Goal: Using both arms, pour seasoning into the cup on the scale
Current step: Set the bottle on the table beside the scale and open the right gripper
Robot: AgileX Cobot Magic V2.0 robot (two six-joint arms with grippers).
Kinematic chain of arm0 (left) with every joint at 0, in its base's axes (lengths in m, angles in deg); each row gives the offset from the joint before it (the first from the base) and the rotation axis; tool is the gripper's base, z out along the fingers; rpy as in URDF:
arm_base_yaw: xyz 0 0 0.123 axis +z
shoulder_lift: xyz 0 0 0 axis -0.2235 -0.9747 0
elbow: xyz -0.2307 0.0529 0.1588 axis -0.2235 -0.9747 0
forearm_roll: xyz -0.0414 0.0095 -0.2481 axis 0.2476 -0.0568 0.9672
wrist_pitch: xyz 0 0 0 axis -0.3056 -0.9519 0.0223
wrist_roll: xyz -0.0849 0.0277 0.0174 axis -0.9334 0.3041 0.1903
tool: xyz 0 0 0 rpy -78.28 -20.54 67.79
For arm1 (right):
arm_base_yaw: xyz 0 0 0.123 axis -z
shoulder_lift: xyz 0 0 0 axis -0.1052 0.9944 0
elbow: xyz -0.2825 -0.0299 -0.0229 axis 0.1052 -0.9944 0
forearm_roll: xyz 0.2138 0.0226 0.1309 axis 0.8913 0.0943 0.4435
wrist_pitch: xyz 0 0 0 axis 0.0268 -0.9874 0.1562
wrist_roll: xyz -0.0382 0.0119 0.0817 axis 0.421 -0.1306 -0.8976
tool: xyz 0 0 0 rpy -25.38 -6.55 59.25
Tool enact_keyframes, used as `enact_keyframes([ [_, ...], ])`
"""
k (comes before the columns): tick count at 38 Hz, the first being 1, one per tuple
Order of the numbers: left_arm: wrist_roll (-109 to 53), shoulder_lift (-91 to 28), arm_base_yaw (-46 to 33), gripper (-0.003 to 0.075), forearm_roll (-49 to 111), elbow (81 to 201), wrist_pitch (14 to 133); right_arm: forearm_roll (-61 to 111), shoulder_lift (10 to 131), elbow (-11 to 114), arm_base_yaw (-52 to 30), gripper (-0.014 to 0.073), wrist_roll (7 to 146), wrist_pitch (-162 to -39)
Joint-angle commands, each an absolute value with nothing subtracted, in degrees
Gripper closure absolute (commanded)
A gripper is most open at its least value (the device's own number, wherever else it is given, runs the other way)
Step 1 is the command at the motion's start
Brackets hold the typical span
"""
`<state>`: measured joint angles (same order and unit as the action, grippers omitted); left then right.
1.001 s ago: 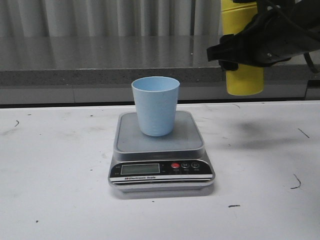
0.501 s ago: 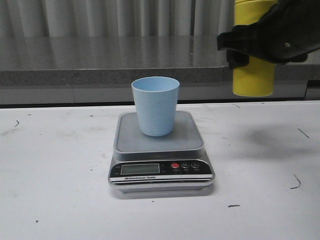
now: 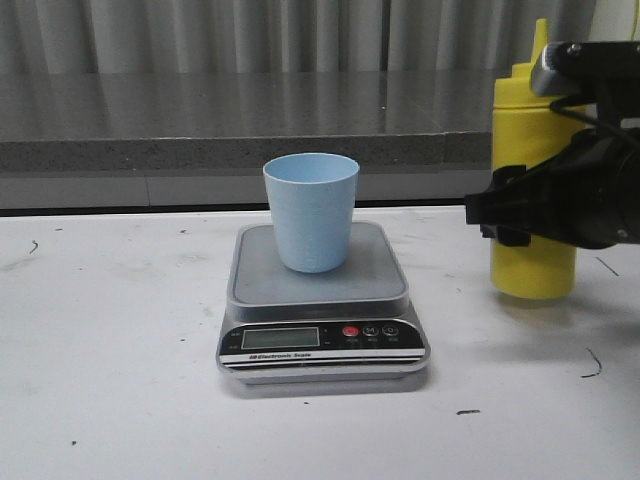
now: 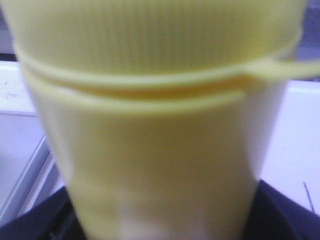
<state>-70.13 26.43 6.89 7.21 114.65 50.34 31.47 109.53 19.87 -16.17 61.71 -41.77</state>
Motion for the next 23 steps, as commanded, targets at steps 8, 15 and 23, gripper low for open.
enact_keyframes([
  [8, -70.22, 27.3, 6.82, 0.074, 7.55, 116.17, 54.7, 29.52, 112.5, 19.97, -16.16, 0.055, 60.85, -23.82],
  [15, -70.22, 27.3, 6.82, 0.074, 7.55, 116.17, 54.7, 29.47, 115.34, 19.91, -16.16, 0.0545, 60.81, -22.74],
  [23, -70.22, 27.3, 6.82, 0.074, 7.55, 116.17, 54.7, 28.78, 116.25, 16.97, -16.16, 0.0406, 60.79, -15.51],
])
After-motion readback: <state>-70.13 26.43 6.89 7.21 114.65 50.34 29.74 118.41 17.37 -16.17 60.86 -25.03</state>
